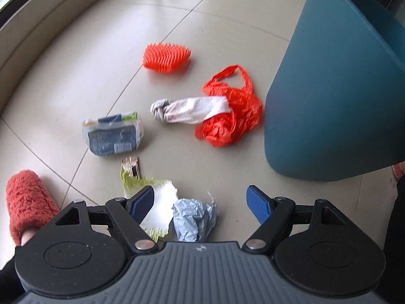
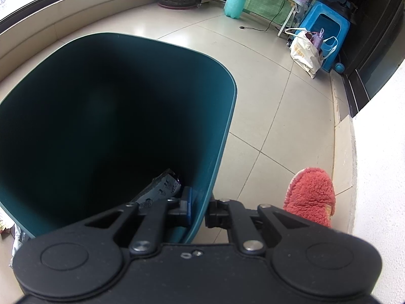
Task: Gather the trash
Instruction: 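Grasp the pale blue plastic bag with the left gripper, then carry the blue bag over the teal bin with the left gripper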
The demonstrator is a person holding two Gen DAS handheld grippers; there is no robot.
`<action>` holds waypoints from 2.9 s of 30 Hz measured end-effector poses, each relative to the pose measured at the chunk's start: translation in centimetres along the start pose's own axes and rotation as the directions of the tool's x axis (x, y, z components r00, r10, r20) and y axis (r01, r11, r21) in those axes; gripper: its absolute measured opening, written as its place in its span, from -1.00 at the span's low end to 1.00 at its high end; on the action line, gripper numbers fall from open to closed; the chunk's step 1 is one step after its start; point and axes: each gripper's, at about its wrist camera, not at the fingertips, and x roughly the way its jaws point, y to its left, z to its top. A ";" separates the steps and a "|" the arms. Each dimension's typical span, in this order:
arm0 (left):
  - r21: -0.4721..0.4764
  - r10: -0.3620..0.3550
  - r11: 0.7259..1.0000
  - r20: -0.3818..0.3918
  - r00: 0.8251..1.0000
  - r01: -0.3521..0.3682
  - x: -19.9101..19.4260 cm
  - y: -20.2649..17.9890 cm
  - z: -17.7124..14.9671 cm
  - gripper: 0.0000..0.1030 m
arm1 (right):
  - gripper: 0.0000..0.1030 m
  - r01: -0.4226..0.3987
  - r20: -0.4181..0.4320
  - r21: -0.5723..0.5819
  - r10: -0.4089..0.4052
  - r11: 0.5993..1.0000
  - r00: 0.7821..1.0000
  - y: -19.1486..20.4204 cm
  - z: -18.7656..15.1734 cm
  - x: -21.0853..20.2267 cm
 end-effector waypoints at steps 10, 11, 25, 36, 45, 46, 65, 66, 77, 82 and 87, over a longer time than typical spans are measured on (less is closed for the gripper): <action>-0.053 -0.009 0.999 -0.179 0.984 0.000 7.4 1.1 -3.8 0.55 | -0.83 -0.011 0.000 -0.005 0.011 1.000 1.000 -0.3 -0.1 -0.2; -0.058 -0.015 0.998 -0.199 0.980 0.003 8.1 1.2 -4.1 0.55 | -0.83 -0.010 0.000 -0.006 0.010 1.000 1.000 -0.3 -0.1 -0.1; -0.096 -0.051 0.995 -0.344 0.938 0.019 12.5 1.4 -6.9 -0.20 | -0.83 -0.014 0.000 0.001 0.014 1.000 1.000 -0.5 -0.1 -0.1; -0.045 0.015 0.998 -0.318 0.948 -0.031 11.5 0.5 -6.2 -0.26 | -0.83 -0.013 0.000 0.001 0.013 1.000 1.000 -0.6 -0.1 -0.1; -0.042 0.017 0.999 -0.237 0.971 -0.028 6.9 0.0 -4.6 -0.30 | -0.83 -0.011 0.000 0.008 0.011 1.000 1.000 -0.5 0.0 -0.2; -0.043 0.015 0.999 -0.221 0.975 -0.025 6.1 -0.1 -4.1 -0.30 | -0.83 -0.011 0.000 0.010 0.011 1.000 1.000 -0.5 0.0 -0.2; -0.020 -0.064 0.998 0.052 0.997 0.065 -9.9 -0.6 4.6 -0.30 | -0.84 0.000 0.007 0.015 0.000 1.000 1.000 -0.1 -0.2 -0.1; -0.011 -0.071 0.997 0.065 0.995 0.072 -10.8 -1.0 5.1 -0.30 | -0.84 0.000 0.008 0.015 0.000 1.000 1.000 -0.1 -0.2 -0.1; 0.140 -0.161 0.980 0.148 0.976 0.141 -15.7 -7.4 10.0 -0.30 | -0.84 -0.001 0.012 0.018 0.001 1.000 1.000 -0.1 -0.4 -0.2; 0.193 -0.176 0.970 0.158 0.972 0.145 -15.1 -11.0 12.4 -0.30 | -0.84 -0.004 0.014 0.017 0.004 1.000 1.000 -0.2 -0.4 -0.3; 0.217 -0.166 0.967 0.123 0.978 0.137 -12.5 -14.1 14.5 -0.30 | -0.84 -0.006 0.015 0.016 0.006 1.000 1.000 -0.2 -0.4 -0.3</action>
